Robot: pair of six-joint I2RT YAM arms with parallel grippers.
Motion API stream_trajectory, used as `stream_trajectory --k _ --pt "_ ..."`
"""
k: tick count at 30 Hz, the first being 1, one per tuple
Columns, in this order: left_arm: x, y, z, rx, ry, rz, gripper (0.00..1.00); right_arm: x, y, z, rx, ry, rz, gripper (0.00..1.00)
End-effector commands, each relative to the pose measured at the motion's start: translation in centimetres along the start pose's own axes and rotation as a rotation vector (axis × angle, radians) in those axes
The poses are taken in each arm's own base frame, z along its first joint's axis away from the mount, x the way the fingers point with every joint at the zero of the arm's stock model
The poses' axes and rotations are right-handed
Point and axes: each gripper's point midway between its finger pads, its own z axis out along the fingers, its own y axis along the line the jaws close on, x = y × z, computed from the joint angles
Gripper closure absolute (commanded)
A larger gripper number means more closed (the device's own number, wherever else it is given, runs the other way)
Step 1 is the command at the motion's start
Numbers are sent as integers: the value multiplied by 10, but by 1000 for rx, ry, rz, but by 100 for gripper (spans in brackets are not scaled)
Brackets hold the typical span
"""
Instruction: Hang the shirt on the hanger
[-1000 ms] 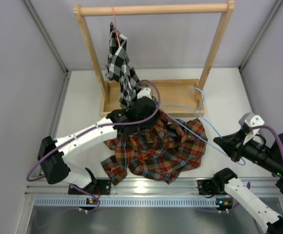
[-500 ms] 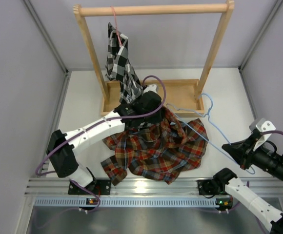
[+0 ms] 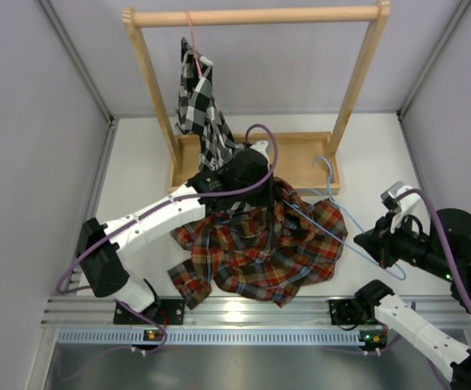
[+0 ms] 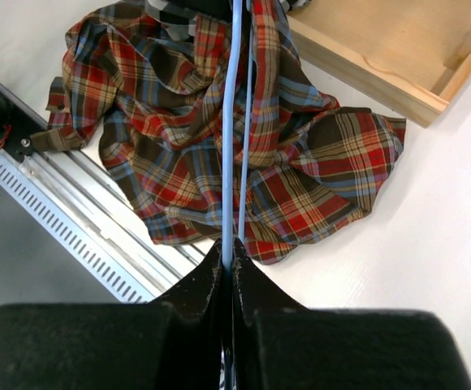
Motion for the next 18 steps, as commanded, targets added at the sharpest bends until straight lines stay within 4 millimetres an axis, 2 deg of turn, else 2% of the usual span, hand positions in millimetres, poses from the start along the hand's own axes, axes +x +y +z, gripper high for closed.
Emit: stream_trajectory --k 1,3,4,6,9,10,13,14,17,18 --pt "15 -36 -36 178 48 81 100 -12 1 26 -34 -11 -39 100" --pt "29 -46 -49 231 73 154 100 -11 9 36 -104 0 -100 100" --pt "30 -51 -65 260 63 178 100 -6 17 41 -162 13 -109 100" --pt "37 -52 -82 268 66 244 100 -11 24 46 -210 -16 -148 100" --pt "37 -36 -110 217 65 330 100 -8 51 43 -395 -61 -243 100" --pt "40 -18 -119 148 81 346 100 -4 65 37 -486 -77 -258 100" --pt "27 5 -141 37 43 401 100 -6 80 25 -585 -119 -318 100" --pt "31 15 -148 5 65 425 100 -5 83 23 -606 -123 -328 100" --pt "25 19 -171 6 54 475 100 -5 99 13 -735 -146 -382 100" --pt "25 18 -176 13 56 490 100 -4 111 4 -829 -161 -396 100"
